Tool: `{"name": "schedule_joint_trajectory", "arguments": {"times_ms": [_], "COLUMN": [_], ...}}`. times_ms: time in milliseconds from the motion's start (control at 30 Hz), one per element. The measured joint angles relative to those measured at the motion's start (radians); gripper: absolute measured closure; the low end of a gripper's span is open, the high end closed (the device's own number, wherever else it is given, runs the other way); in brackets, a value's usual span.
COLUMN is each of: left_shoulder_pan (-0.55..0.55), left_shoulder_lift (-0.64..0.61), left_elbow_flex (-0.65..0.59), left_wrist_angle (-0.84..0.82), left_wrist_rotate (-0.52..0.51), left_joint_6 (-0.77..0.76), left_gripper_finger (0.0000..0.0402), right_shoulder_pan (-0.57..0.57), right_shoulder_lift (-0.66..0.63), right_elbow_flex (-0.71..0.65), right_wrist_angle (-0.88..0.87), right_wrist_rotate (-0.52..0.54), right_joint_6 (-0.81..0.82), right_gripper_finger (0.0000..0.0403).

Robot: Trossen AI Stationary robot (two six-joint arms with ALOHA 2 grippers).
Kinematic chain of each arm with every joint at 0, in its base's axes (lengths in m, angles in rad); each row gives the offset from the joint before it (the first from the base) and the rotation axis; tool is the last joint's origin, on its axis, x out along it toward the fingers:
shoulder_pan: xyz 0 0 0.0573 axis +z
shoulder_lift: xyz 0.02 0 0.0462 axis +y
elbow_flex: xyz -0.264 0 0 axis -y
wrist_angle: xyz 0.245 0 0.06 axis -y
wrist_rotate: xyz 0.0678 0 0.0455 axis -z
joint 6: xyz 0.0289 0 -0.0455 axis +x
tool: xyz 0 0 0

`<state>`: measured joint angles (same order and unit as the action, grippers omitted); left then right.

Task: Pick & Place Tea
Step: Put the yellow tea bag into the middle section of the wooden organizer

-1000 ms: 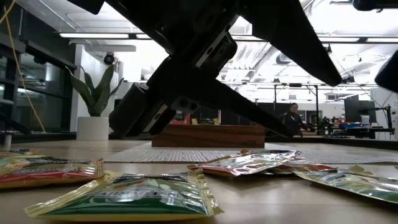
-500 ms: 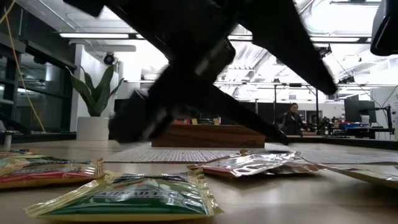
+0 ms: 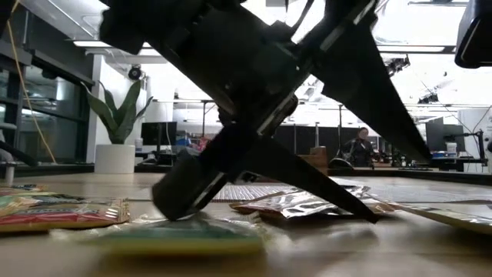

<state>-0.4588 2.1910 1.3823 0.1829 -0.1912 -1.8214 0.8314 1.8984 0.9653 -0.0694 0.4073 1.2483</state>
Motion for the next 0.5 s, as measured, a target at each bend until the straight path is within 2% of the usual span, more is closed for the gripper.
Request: {"name": "schedule_joint_trajectory", "arguments": {"times_ms": [367, 500], "left_shoulder_pan": [0.036, 0.036], "left_shoulder_lift": [0.003, 0.003], "left_elbow_flex": [0.031, 0.031], "left_wrist_angle": [-0.021, -0.022], "left_wrist_rotate": [0.037, 0.059], "left_joint_6": [0.037, 0.037], "left_gripper_finger": [0.0206, 0.0221], "right_shoulder_pan": [-0.007, -0.007], "right_shoulder_lift": [0.002, 0.002], "right_elbow_flex": [-0.001, -0.001], "right_wrist_angle": [0.026, 0.027], "right_wrist_rotate": [0.005, 0.006], "right_joint_6": [-0.019, -0.019], "right_gripper_finger": [0.0403, 0.0403]}}
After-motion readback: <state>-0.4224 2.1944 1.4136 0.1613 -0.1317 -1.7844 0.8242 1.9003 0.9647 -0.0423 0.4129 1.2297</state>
